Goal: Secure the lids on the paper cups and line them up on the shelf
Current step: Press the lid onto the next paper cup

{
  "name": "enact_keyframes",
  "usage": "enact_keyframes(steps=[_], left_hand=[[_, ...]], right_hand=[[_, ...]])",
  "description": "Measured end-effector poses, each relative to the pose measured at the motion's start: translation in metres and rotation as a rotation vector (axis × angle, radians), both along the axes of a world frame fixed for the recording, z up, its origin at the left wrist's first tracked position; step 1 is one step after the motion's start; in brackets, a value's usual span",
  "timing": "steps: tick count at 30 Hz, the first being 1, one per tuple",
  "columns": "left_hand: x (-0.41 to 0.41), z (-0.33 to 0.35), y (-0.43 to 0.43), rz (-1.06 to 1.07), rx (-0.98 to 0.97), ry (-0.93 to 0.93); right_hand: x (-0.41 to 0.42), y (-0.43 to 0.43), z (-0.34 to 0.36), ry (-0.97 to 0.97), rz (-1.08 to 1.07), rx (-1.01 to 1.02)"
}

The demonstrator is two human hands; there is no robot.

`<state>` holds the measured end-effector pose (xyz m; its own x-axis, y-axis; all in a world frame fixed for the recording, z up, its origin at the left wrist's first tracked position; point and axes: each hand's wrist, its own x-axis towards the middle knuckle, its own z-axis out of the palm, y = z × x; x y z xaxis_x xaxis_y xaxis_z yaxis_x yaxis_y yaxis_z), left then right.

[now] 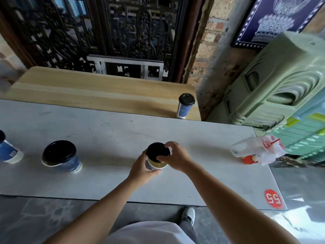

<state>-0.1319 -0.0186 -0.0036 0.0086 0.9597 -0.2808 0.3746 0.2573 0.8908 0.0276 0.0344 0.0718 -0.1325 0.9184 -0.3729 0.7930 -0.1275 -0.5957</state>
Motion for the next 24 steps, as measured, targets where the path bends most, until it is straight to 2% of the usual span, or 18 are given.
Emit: enact_keyframes(steps=[9,18,24], left_hand=[[-0.003,0.004,0.001,0.038,-0.075,-0.014],[-0.005,0.0,-0.003,0.051,-0.053,0.015],[-0.006,0.002,-0.008,0.057,-0.115,-0.059]], right_hand=[[-0.017,0.0,0.021,-0.447,0.517,0.139],[-0.023,0.0,0.02,-0.48,0.536,0.151],[-0.021,0.001,0.018,-0.47,0.553,0.133]])
